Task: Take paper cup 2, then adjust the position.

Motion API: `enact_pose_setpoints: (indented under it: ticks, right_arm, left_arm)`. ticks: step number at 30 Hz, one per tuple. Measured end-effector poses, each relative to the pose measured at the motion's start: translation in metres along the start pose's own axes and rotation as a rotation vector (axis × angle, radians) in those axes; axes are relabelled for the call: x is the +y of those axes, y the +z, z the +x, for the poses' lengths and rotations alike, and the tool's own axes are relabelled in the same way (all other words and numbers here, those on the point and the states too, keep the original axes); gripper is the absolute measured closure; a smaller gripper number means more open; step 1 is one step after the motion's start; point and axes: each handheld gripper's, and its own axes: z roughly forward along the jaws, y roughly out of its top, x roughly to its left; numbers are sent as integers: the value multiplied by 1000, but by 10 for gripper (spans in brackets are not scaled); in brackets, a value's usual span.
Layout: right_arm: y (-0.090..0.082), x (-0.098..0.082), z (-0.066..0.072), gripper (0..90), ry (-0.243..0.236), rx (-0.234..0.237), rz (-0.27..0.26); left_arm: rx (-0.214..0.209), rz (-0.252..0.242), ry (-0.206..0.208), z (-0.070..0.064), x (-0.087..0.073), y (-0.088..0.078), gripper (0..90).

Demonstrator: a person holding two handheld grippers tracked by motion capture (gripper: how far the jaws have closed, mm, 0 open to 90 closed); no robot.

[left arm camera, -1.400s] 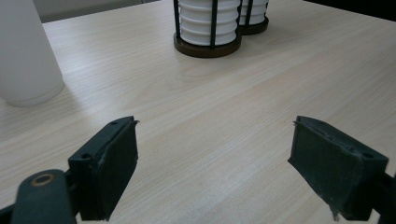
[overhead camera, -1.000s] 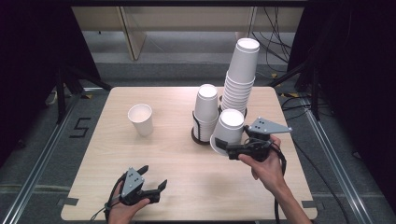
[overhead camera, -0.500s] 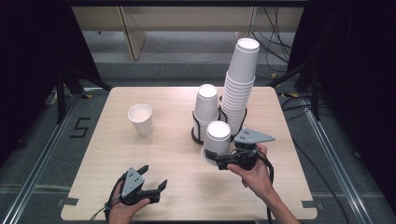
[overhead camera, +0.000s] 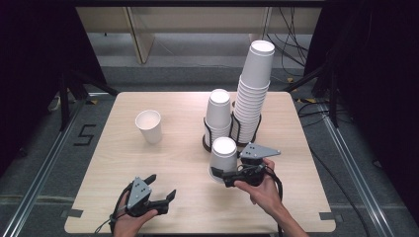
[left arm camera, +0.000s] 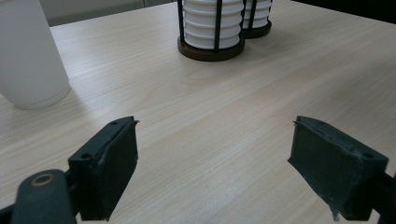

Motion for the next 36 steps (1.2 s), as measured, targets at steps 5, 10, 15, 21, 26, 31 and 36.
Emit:
enact_pose_setpoints:
  ticks: [5, 10, 15, 21, 26, 31, 36]
  right_arm:
    - [5, -3, 3, 159, 0, 15, 5]
    - [5, -3, 6, 159, -1, 22, 15]
    - [6, -1, 8, 158, -5, 30, -7]
    - [11, 1, 15, 158, 11, 59, -21]
    - [18, 2, 23, 159, 11, 78, -16]
    - [28, 2, 32, 160, -14, 94, -22]
    - [36, -1, 38, 160, -46, 115, -22]
  left_arm:
    - [10, 10, 2, 0, 0, -2, 146]
    - [6, 1, 0, 0, 0, -2, 146]
    - [-7, 3, -5, -3, 0, -2, 145]
    - [-91, -18, -28, -13, 3, 5, 145]
    - [-163, -49, -45, -27, 6, 13, 145]
    - [-215, -108, -50, -39, 10, 16, 145]
    - [-248, -141, -74, -43, 14, 15, 145]
